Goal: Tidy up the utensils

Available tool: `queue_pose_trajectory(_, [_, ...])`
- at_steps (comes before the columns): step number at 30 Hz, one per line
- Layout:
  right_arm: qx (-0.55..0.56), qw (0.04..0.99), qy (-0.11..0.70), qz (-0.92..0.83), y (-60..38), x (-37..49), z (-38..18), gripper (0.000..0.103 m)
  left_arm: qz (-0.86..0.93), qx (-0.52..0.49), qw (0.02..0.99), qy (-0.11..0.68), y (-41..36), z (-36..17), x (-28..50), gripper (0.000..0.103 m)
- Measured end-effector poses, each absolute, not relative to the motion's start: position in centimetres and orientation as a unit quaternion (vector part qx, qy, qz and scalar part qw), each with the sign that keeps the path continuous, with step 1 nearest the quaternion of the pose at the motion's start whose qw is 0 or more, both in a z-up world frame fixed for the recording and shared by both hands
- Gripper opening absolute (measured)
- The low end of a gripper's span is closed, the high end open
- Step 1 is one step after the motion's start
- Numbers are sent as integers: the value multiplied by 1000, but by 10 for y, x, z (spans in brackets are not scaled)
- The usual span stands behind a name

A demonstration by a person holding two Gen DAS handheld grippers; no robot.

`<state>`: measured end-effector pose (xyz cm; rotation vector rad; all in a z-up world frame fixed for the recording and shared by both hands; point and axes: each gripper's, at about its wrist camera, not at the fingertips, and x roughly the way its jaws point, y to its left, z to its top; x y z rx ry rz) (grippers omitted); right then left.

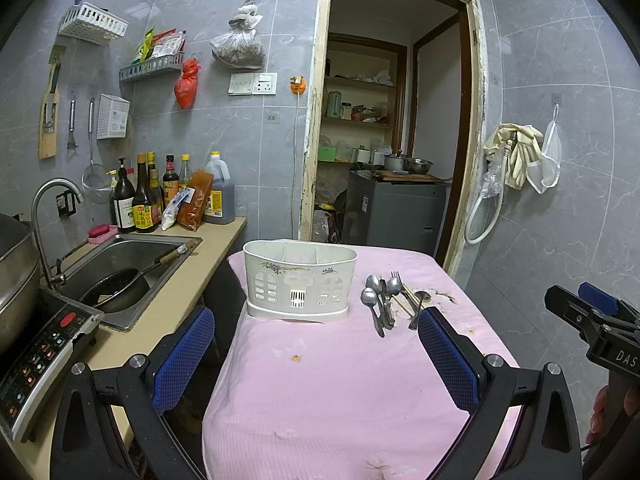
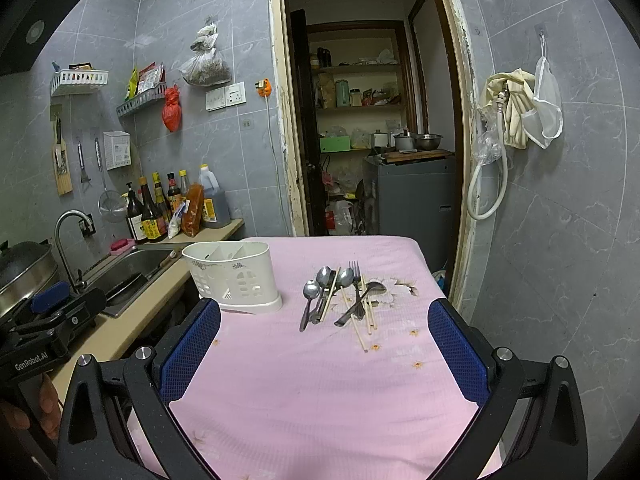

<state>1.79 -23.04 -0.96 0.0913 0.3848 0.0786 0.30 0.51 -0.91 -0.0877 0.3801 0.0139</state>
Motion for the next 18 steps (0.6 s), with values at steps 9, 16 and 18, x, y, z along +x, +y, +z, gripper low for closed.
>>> queue_pose_trajectory(9, [47, 979, 194, 39, -228, 18, -10, 102, 7, -44, 981, 189, 5, -9, 3, 103])
queue_pose_trajectory(16, [49, 980, 191, 37, -227, 19, -12, 102, 6, -43, 981, 188, 4, -10, 3, 103])
queue_pose_trajectory(18, [49, 980, 189, 36, -225, 18, -13, 102, 3, -42, 982, 186, 4, -11, 2, 103])
